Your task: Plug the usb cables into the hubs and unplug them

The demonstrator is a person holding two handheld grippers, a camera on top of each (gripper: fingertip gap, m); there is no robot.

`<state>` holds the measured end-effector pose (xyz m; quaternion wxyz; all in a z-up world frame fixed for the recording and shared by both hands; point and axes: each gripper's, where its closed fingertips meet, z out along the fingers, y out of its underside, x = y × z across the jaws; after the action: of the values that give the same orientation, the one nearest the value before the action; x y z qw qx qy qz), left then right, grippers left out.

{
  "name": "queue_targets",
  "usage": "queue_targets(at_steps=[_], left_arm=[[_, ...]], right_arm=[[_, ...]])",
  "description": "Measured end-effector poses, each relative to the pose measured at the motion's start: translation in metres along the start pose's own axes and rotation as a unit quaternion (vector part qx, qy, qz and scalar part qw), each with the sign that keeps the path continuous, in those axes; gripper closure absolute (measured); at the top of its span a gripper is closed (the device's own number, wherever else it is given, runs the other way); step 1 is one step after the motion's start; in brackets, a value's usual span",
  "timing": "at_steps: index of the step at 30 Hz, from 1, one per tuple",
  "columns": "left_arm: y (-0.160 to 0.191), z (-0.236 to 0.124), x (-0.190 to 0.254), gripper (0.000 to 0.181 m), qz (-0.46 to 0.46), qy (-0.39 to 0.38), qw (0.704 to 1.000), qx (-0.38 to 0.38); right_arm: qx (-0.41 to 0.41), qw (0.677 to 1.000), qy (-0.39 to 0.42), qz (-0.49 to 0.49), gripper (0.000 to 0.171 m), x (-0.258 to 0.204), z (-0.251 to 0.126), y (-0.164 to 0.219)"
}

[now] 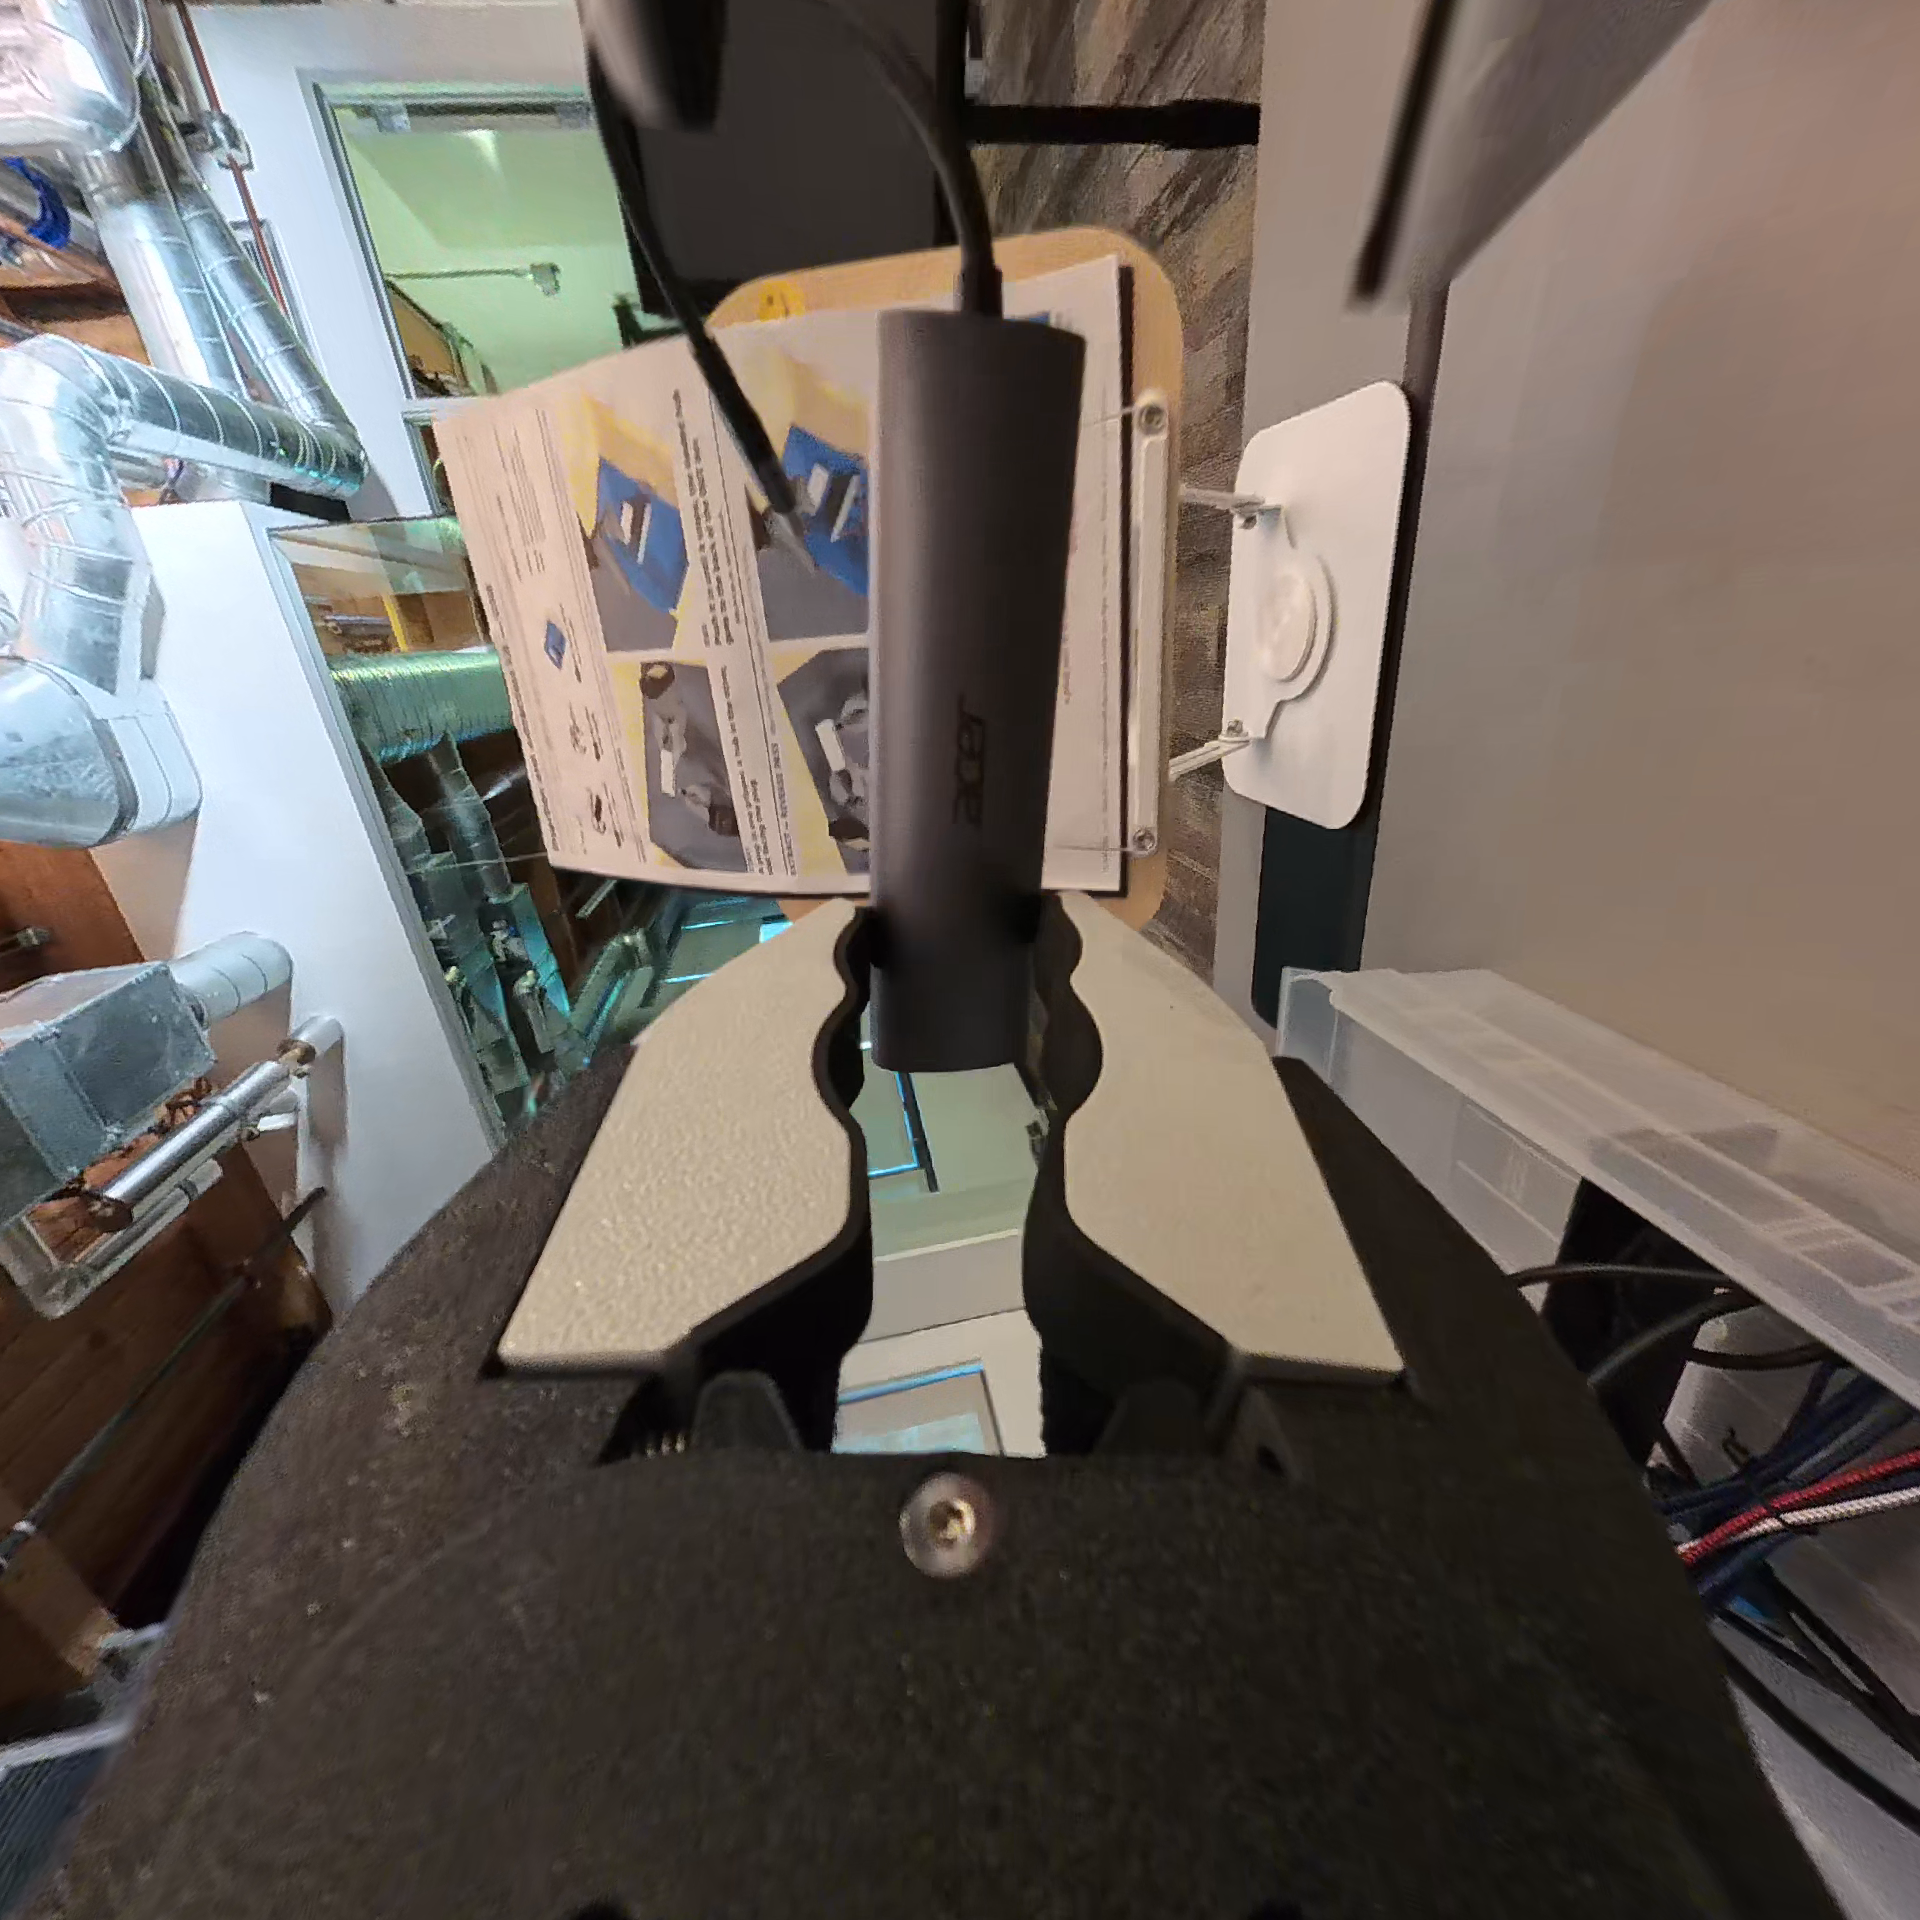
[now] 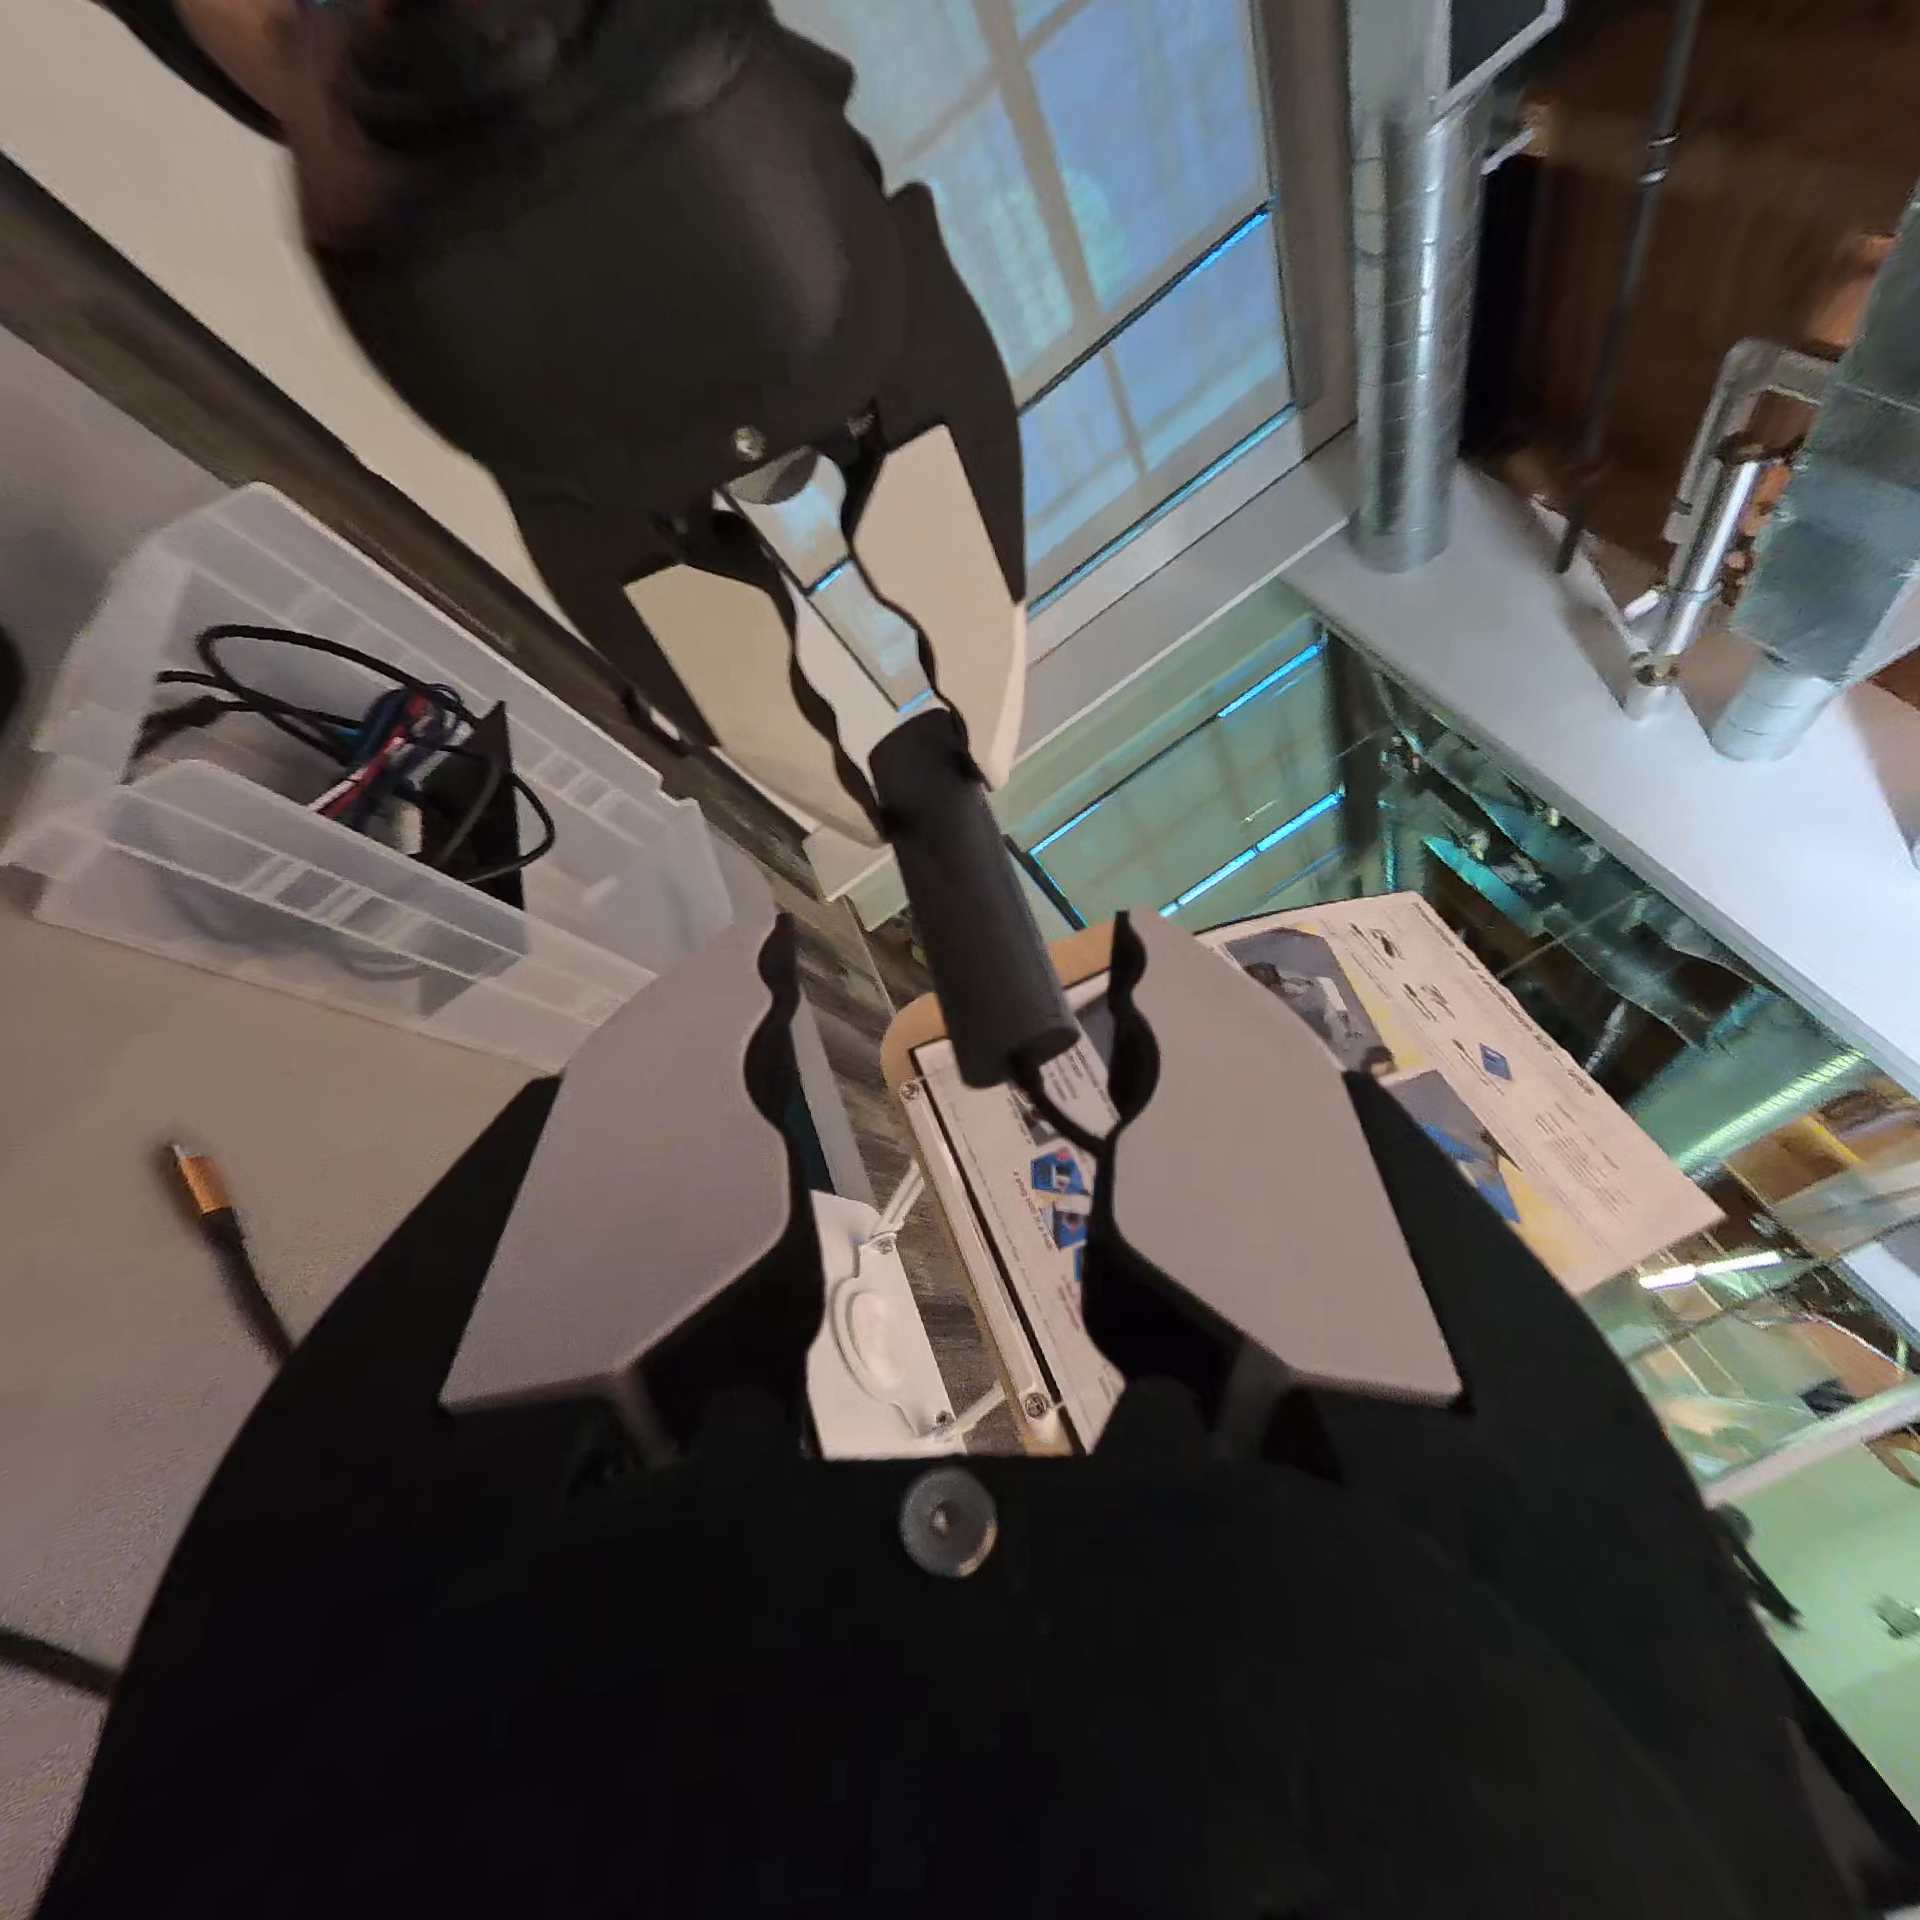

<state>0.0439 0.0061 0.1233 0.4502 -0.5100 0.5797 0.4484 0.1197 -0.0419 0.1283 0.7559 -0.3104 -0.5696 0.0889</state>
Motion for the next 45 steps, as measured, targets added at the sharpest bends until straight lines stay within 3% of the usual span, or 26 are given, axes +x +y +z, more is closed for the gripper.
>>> queue_targets(at_steps=[9, 12, 14, 18, 21, 25, 29, 31, 33, 36, 38, 45], left_arm=[[-0.031, 0.008, 0.040, 0.151, 0.112, 0.007, 0.994, -0.007], [-0.039, 0.013, 0.053, 0.151, 0.151, -0.001, 0.989, -0.009], [-0.044, 0.015, 0.056, 0.151, 0.156, -0.001, 0.988, -0.007], [-0.045, 0.020, 0.059, 0.151, 0.154, -0.003, 0.988, -0.006], [-0.044, 0.016, 0.058, 0.150, 0.087, 0.016, 0.996, 0.016], [-0.031, -0.001, 0.051, 0.148, -0.080, 0.071, 0.994, 0.034], [-0.028, -0.022, 0.047, 0.134, -0.294, 0.154, 0.938, 0.098], [-0.027, -0.031, 0.043, 0.127, -0.348, 0.164, 0.913, 0.136], [-0.019, -0.033, 0.040, 0.127, -0.343, 0.137, 0.918, 0.146], [-0.016, -0.039, 0.048, 0.126, -0.287, 0.135, 0.936, 0.155], [-0.020, -0.044, 0.053, 0.126, -0.240, 0.130, 0.948, 0.165], [-0.054, -0.059, 0.042, 0.125, -0.081, 0.056, 0.968, 0.229]], right_arm=[[-0.099, 0.978, -0.100, 0.153, 0.118, -0.023, 0.011, 0.059], [-0.129, 0.966, -0.141, 0.176, 0.125, -0.040, 0.015, 0.075], [-0.166, 0.959, -0.160, 0.162, 0.142, -0.051, 0.015, 0.090], [-0.144, 0.948, -0.181, 0.219, 0.149, -0.055, 0.018, 0.094], [-0.127, 0.951, -0.180, 0.215, 0.151, -0.054, 0.018, 0.098], [-0.119, 0.985, -0.101, 0.069, 0.151, -0.035, 0.015, 0.099], [-0.101, 0.992, -0.031, -0.063, 0.152, -0.018, 0.010, 0.087], [-0.096, 0.992, -0.075, -0.033, 0.153, -0.028, 0.010, 0.082], [-0.077, 0.985, -0.142, 0.067, 0.153, -0.041, 0.009, 0.073], [-0.059, 0.950, -0.223, 0.209, 0.153, -0.050, 0.004, 0.059], [-0.055, 0.911, -0.288, 0.291, 0.154, -0.056, -0.005, 0.050], [-0.079, 0.740, -0.456, 0.488, 0.154, -0.079, -0.036, 0.036]])
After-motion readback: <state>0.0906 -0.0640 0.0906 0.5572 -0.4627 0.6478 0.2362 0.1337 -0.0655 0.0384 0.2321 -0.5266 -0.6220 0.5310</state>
